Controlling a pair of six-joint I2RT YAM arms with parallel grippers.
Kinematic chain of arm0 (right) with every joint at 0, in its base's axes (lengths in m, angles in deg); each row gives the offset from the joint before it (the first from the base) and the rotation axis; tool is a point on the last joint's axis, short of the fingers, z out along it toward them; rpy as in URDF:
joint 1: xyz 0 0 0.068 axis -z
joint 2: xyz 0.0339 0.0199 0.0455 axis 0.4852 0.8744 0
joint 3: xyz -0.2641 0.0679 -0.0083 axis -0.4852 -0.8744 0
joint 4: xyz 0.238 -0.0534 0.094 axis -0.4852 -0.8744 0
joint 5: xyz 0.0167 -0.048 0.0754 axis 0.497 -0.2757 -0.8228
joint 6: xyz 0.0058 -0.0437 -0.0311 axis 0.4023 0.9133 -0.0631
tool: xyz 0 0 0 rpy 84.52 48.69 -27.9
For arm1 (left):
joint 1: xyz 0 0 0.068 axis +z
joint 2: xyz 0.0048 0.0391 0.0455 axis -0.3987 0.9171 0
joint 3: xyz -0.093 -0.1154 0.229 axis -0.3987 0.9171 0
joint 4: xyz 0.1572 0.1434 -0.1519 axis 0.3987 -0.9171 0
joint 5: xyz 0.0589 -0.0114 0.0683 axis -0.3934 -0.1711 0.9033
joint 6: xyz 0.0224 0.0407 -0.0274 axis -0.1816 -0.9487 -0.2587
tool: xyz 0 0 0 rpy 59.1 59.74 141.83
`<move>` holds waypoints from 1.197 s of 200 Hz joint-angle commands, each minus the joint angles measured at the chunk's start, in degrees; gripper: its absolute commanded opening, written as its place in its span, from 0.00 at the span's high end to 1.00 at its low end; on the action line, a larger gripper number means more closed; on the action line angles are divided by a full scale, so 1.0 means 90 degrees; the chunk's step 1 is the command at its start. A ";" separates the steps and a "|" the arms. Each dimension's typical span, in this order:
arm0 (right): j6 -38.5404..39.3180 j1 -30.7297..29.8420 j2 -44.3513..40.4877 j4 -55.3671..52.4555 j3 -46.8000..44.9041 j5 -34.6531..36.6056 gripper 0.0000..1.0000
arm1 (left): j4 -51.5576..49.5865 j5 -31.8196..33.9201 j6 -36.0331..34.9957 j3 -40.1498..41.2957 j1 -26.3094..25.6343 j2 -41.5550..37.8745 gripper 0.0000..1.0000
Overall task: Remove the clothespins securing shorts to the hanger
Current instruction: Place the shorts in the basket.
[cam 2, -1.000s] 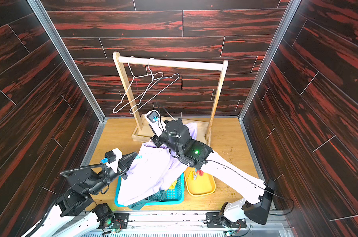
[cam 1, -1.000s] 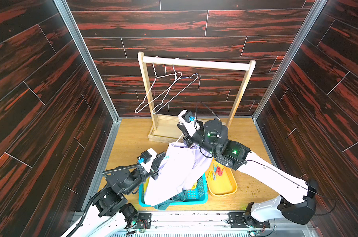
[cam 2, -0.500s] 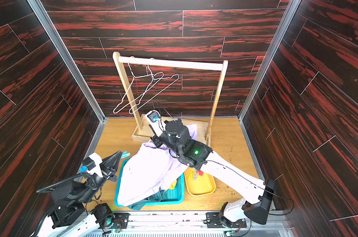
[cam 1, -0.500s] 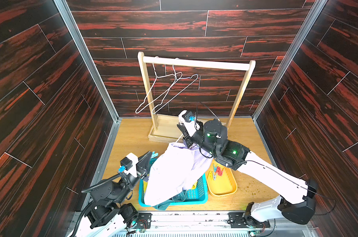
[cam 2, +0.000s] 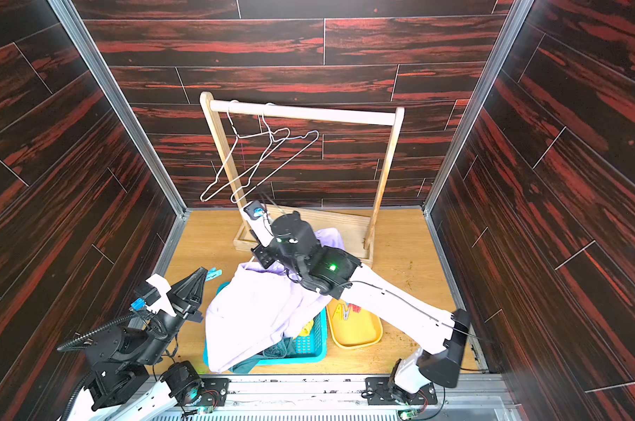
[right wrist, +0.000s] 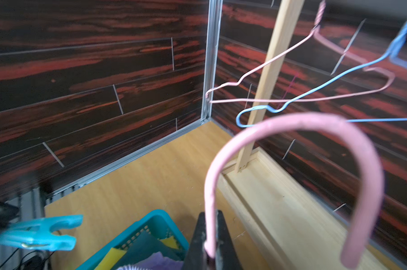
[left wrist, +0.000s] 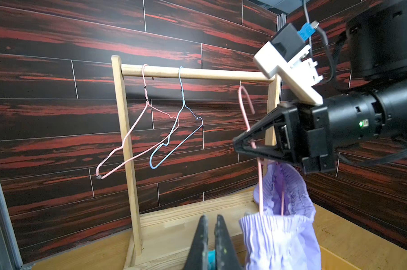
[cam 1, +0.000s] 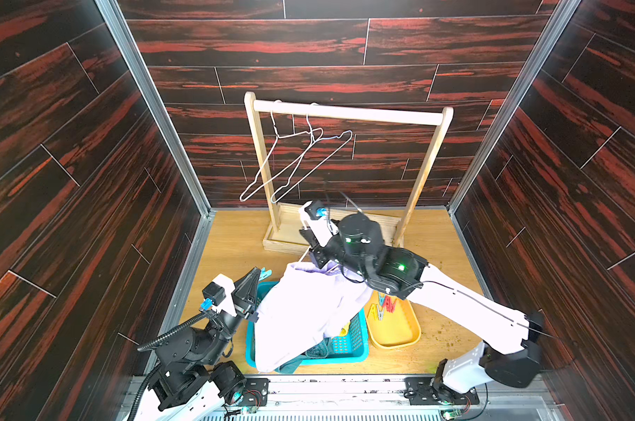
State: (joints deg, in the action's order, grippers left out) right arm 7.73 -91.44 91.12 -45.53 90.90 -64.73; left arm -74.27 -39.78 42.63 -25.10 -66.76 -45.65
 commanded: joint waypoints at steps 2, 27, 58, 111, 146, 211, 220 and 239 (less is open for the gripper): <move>-0.0259 -0.0029 0.0315 -0.0320 0.0161 -0.0003 1.00 | 0.0283 0.0099 0.0045 0.0048 -0.0024 0.0023 1.00; -0.0446 0.0074 0.0505 -0.0416 0.0076 -0.0184 1.00 | 0.0283 0.0123 0.0035 0.0061 -0.0025 0.0032 1.00; -0.0563 0.0221 0.0638 -0.0290 -0.0116 -0.0185 1.00 | 0.0264 0.0116 0.0064 0.0090 -0.0027 0.0024 1.00; -0.1083 0.0655 0.0884 0.0069 -0.0493 -0.0815 1.00 | 0.0181 0.0018 0.0123 0.0091 -0.0021 0.0081 1.00; -0.1288 0.0770 0.1070 0.0306 -0.0636 -0.1171 1.00 | 0.0127 -0.0114 0.0125 0.0076 -0.0028 0.0212 1.00; -0.1603 0.0792 0.1320 0.0352 -0.0728 -0.1592 0.92 | 0.0299 -0.0571 0.0577 0.0124 -0.0024 0.0851 1.00; -0.1612 0.0795 0.1246 0.0425 -0.0795 -0.1602 0.85 | 0.0349 -0.0613 0.0679 0.0156 -0.0023 0.0956 1.00; -0.1602 0.0801 0.1005 0.0563 -0.0936 -0.1690 0.70 | 0.0467 -0.0660 0.0883 0.0236 -0.0021 0.1125 1.00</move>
State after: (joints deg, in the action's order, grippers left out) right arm -6.04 -84.49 101.24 -42.69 83.93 -77.91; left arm -72.94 -43.98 47.20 -24.16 -66.76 -37.15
